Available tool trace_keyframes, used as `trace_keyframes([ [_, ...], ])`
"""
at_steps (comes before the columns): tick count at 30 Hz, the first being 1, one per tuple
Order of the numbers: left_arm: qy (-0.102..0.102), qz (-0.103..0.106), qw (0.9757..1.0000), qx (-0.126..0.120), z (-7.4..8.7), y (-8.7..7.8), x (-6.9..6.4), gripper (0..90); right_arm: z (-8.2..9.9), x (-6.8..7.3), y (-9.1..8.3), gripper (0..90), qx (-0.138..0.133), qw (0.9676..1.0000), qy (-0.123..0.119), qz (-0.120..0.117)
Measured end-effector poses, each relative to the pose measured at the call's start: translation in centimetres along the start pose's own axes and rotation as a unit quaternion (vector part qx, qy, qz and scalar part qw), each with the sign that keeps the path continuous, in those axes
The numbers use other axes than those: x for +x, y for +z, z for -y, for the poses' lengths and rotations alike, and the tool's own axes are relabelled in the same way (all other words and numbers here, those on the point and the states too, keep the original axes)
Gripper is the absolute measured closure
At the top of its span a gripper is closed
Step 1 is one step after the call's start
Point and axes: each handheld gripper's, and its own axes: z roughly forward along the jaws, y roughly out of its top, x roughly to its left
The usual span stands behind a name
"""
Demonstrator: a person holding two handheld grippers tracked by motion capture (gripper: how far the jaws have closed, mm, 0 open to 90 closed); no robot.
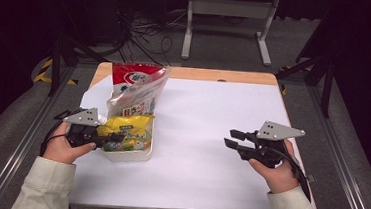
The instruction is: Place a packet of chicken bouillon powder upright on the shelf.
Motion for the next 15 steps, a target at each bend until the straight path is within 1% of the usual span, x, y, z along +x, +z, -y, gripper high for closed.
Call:
trace_keyframes([
  [1,0.000,0.000,1.0000,0.000,0.0,0.0,0.0,87.2,0.0,0.0,0.0,61.5,0.000,1.0000,0.000,0.000],
  [2,-0.002,-0.007,1.0000,-0.006,0.2,-0.1,0.2,86.8,0.0,0.0,0.1,61.3,0.001,1.0000,0.000,-0.001],
  [4,-0.005,-0.011,0.9999,-0.009,0.4,-0.2,0.2,86.3,0.0,0.0,0.1,61.1,0.001,1.0000,0.000,-0.001],
  [5,-0.002,-0.010,0.9999,-0.011,0.4,-0.3,0.3,85.4,0.0,-0.1,0.1,60.9,0.001,1.0000,0.001,-0.001],
  [7,-0.005,-0.017,0.9998,-0.011,0.6,-0.5,0.3,82.5,-0.1,-0.1,0.2,60.6,0.000,1.0000,0.000,-0.001],
  [8,-0.010,-0.024,0.9996,-0.011,0.8,-0.5,0.2,78.2,-0.1,-0.2,0.2,60.4,-0.001,1.0000,0.001,-0.001],
  [10,-0.012,-0.033,0.9992,-0.018,0.9,-0.7,0.1,64.4,-0.1,-0.3,0.3,59.5,-0.002,1.0000,0.001,-0.001],
  [12,-0.021,-0.028,0.9989,-0.031,1.1,-1.0,-0.2,57.1,-0.2,-0.4,0.4,58.8,-0.003,1.0000,0.001,-0.001],
  [13,-0.021,-0.028,0.9988,-0.034,1.1,-1.2,-0.3,52.4,-0.3,-0.5,0.5,58.2,-0.002,1.0000,0.000,-0.001],
  [15,-0.026,-0.033,0.9982,-0.043,1.2,-1.5,-0.6,45.2,-0.3,-0.5,0.6,56.8,-0.002,1.0000,0.000,0.000],
])
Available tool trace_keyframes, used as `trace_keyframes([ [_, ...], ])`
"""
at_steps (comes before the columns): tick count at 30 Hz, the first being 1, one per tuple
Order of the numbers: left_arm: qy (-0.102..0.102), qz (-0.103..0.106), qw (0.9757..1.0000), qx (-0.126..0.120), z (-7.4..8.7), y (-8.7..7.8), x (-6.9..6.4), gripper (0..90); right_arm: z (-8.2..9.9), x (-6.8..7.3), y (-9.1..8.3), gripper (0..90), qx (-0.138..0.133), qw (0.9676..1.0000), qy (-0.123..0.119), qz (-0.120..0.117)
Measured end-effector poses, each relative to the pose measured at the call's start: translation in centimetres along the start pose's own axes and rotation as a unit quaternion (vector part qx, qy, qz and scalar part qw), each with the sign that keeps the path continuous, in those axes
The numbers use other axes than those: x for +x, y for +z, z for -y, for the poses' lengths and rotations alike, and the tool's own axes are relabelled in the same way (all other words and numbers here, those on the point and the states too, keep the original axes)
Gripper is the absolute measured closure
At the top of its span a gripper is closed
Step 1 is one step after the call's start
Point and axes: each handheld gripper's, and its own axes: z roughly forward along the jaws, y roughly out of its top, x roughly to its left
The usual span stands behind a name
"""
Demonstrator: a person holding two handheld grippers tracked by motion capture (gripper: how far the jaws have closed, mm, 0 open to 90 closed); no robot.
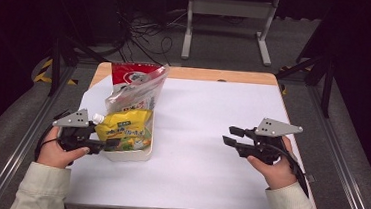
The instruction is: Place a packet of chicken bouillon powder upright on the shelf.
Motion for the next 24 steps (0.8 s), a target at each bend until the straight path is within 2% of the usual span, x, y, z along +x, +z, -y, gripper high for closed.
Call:
trace_keyframes([
  [2,-0.001,-0.012,0.9999,-0.007,0.1,-0.4,-0.3,37.3,-0.1,-0.1,0.0,55.3,-0.003,1.0000,-0.002,0.002],
  [4,-0.010,-0.026,0.9994,-0.018,0.2,-1.1,-0.5,32.0,-0.2,-0.2,-0.1,54.0,-0.005,1.0000,-0.002,0.004],
  [9,-0.025,-0.069,0.9966,-0.036,0.7,-2.2,-1.0,23.2,-0.1,-0.7,-0.6,50.6,-0.009,0.9999,0.002,0.008],
  [12,-0.027,-0.097,0.9938,-0.047,1.2,-2.9,-1.6,21.6,0.1,-1.1,-1.2,48.4,-0.012,0.9998,0.007,0.014],
  [16,-0.042,-0.134,0.9889,-0.046,2.2,-3.5,-2.3,19.3,0.5,-1.6,-2.2,44.3,-0.015,0.9994,0.011,0.030],
  [19,-0.052,-0.147,0.9866,-0.048,3.0,-3.9,-2.7,16.3,0.9,-1.9,-2.9,42.2,-0.018,0.9989,0.013,0.042],
  [24,-0.052,-0.154,0.9857,-0.044,4.4,-3.9,-3.0,14.2,1.8,-2.5,-4.3,40.8,-0.022,0.9977,0.023,0.060],
])
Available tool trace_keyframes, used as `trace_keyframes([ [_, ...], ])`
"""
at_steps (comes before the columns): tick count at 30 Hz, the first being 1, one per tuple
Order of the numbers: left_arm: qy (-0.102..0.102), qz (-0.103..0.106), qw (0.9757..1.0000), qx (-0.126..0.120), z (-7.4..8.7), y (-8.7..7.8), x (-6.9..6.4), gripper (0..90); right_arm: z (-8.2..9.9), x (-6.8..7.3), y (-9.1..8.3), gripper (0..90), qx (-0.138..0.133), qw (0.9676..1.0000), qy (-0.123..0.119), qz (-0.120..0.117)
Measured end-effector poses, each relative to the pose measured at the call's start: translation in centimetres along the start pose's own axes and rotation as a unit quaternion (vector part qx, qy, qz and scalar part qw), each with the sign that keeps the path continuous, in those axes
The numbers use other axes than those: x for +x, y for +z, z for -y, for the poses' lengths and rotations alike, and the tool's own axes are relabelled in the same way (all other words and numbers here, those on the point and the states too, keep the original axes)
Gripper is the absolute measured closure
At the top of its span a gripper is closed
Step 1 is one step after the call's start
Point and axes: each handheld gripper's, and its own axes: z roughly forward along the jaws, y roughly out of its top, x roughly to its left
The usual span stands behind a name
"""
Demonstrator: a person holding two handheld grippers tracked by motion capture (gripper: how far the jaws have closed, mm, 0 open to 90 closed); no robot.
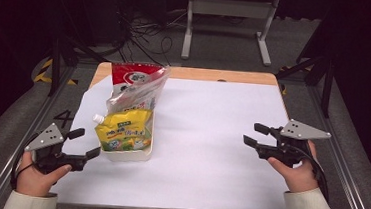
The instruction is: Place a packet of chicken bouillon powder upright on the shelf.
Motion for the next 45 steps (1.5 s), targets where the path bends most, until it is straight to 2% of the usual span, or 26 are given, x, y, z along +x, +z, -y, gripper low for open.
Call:
trace_keyframes([
  [7,-0.010,-0.007,0.9999,0.005,1.3,0.2,0.2,11.1,1.6,-0.8,-1.5,39.2,0.004,0.9997,0.014,0.021],
  [11,-0.008,-0.012,0.9999,0.005,1.8,0.3,0.3,10.5,2.7,-1.2,-2.2,38.6,0.004,0.9994,0.022,0.028],
  [18,-0.010,0.002,0.9998,0.017,2.5,1.4,0.5,10.7,4.1,-1.5,-2.7,37.8,0.002,0.9993,0.019,0.032],
  [25,-0.019,0.011,0.9994,0.027,3.4,2.2,0.7,10.7,5.4,-1.4,-2.2,36.3,0.013,0.9995,0.014,0.026],
  [30,-0.023,0.020,0.9991,0.030,3.6,2.9,0.7,10.3,6.5,-1.5,-1.7,35.7,0.021,0.9994,0.020,0.021],
  [37,-0.031,0.023,0.9976,0.058,4.1,4.2,0.7,10.0,8.4,-1.6,-0.4,35.6,0.047,0.9983,0.030,0.016],
  [40,-0.031,0.020,0.9970,0.068,4.2,4.5,0.7,9.9,8.8,-1.6,-0.1,35.4,0.053,0.9979,0.033,0.015],
  [45,-0.033,0.020,0.9972,0.064,4.2,4.4,0.7,9.7,8.9,-1.5,0.0,35.1,0.051,0.9981,0.032,0.015],
])
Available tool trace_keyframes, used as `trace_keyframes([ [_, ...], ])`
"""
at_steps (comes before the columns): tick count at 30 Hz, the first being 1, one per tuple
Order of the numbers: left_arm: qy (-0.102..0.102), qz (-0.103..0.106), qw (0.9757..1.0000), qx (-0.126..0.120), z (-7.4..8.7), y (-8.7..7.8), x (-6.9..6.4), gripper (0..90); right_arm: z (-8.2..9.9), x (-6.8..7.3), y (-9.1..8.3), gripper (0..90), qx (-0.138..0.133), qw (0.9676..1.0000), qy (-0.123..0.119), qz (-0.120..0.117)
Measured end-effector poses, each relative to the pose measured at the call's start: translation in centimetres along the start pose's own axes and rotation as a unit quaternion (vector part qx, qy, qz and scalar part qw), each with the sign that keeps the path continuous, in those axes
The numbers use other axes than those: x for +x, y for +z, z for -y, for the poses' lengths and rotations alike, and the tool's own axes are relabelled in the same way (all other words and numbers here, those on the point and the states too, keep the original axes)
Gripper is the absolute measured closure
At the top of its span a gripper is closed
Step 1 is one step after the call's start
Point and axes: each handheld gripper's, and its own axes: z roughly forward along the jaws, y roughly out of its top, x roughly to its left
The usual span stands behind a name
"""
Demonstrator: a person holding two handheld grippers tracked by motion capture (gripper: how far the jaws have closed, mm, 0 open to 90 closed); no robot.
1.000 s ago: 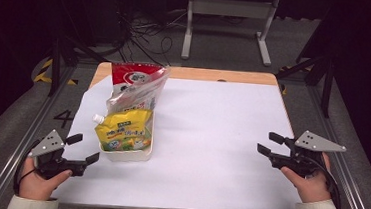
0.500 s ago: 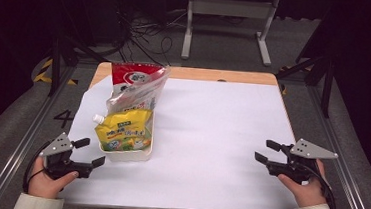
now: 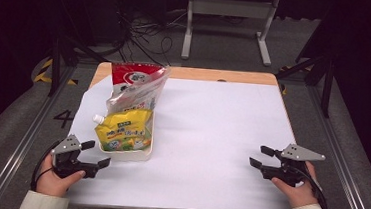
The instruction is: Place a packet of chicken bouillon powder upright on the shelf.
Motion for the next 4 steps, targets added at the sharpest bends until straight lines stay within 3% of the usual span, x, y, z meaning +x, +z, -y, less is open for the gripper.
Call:
trace_keyframes([
  [4,-0.001,-0.001,1.0000,0.000,-0.04,0.00,-0.01,9.6,-0.04,0.09,0.01,34.5,-0.002,1.0000,-0.002,0.000],
])
